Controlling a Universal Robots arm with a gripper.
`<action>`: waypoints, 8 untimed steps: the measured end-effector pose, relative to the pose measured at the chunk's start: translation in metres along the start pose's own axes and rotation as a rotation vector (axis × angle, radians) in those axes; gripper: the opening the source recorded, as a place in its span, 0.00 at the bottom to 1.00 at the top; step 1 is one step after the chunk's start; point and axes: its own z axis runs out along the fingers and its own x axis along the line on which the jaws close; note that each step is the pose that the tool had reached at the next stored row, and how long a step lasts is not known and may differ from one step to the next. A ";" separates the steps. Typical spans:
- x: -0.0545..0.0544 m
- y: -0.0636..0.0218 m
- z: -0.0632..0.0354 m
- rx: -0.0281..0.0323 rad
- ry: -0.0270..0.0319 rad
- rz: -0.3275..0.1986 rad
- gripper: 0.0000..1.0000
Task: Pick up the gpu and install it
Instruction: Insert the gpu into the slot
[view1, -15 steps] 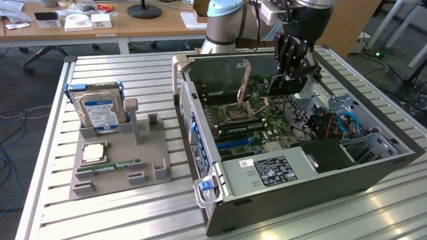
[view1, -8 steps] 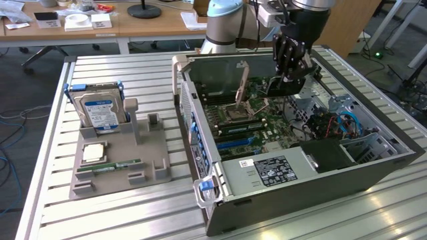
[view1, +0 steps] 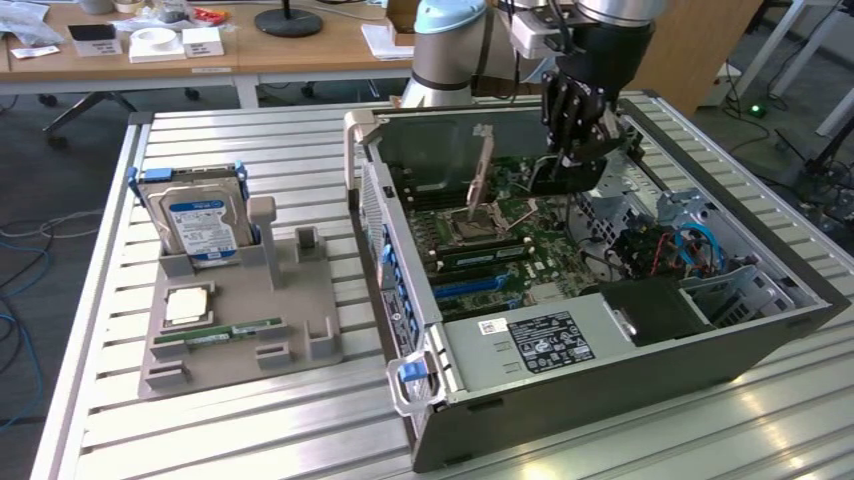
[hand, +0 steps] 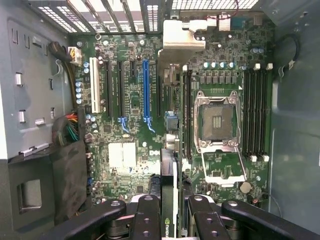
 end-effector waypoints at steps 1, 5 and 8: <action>0.000 0.0005 0.0004 0.0000 0.0001 0.000 0.26; 0.000 0.0028 0.0026 0.0000 0.0000 0.000 0.26; 0.000 0.0039 0.0047 0.0000 0.0002 0.000 0.26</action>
